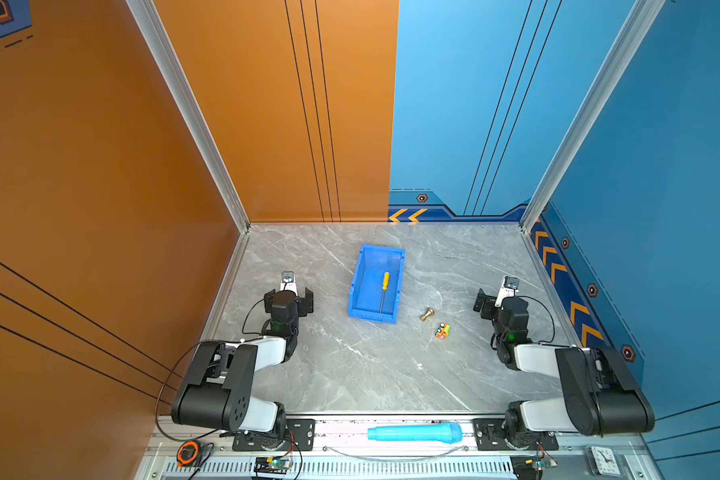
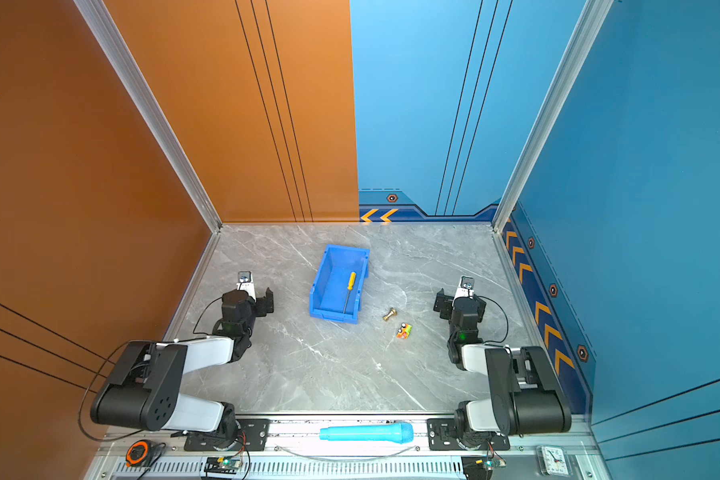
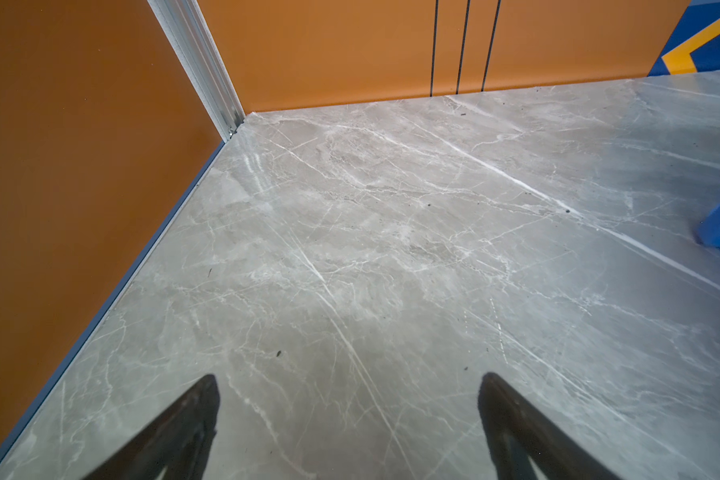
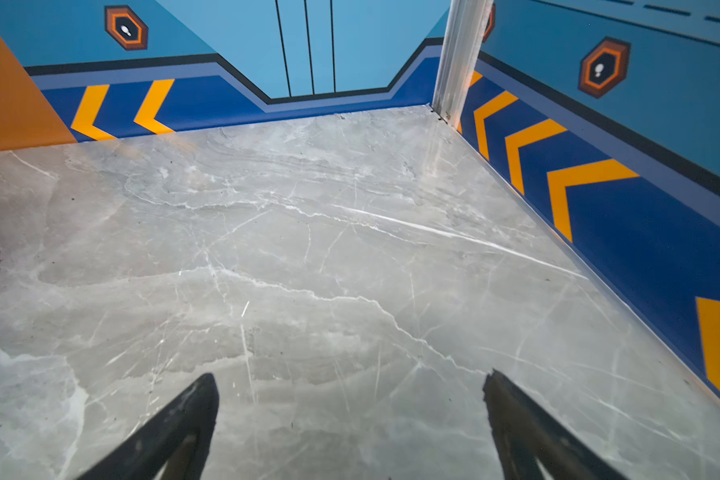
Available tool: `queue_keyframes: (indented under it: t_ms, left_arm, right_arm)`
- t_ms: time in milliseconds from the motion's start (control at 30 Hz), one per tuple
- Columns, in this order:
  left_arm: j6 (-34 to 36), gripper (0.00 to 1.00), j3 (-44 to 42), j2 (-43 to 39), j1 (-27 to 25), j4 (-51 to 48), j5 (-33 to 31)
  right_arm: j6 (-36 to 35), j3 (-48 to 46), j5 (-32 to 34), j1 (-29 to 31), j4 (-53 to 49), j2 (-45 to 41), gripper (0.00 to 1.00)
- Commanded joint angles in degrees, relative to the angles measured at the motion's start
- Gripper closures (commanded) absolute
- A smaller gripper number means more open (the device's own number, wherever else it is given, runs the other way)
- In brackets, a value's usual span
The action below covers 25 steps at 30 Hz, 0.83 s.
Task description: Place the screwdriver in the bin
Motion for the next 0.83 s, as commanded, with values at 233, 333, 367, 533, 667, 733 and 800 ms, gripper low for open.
queue_keyframes:
  t_ms: [233, 333, 367, 533, 667, 733, 800]
  left_arm:
    - [-1.03, 0.02, 0.23, 5.49, 2.85, 8.68, 3.98]
    - [-1.07, 0.02, 0.04, 5.34, 2.82, 8.72, 4.03]
    - [-1.11, 0.02, 0.15, 5.41, 2.82, 8.84, 4.04]
    - [-0.96, 0.02, -0.01, 5.46, 2.75, 8.82, 4.05]
    - [-0.43, 0.02, 0.4, 5.67, 2.88, 8.77, 5.58]
    - [-0.82, 0.02, 0.52, 5.7, 3.69, 8.35, 7.16]
    - [-0.45, 0.02, 0.29, 5.43, 3.11, 8.51, 6.42]
  right_arm:
    - [0.01, 3.04, 7.16, 1.09, 4.36, 5.32, 0.0]
    - [0.17, 3.13, 7.09, 0.99, 4.1, 5.28, 0.0]
    - [0.17, 3.13, 7.12, 0.99, 4.06, 5.26, 0.0]
    - [0.12, 3.13, 7.07, 0.95, 4.08, 5.24, 0.0]
    - [0.16, 3.13, 7.09, 0.95, 4.06, 5.24, 0.0]
    - [0.17, 3.13, 7.04, 0.94, 4.06, 5.25, 0.0]
    - [0.16, 3.13, 7.12, 1.01, 4.15, 5.25, 0.0]
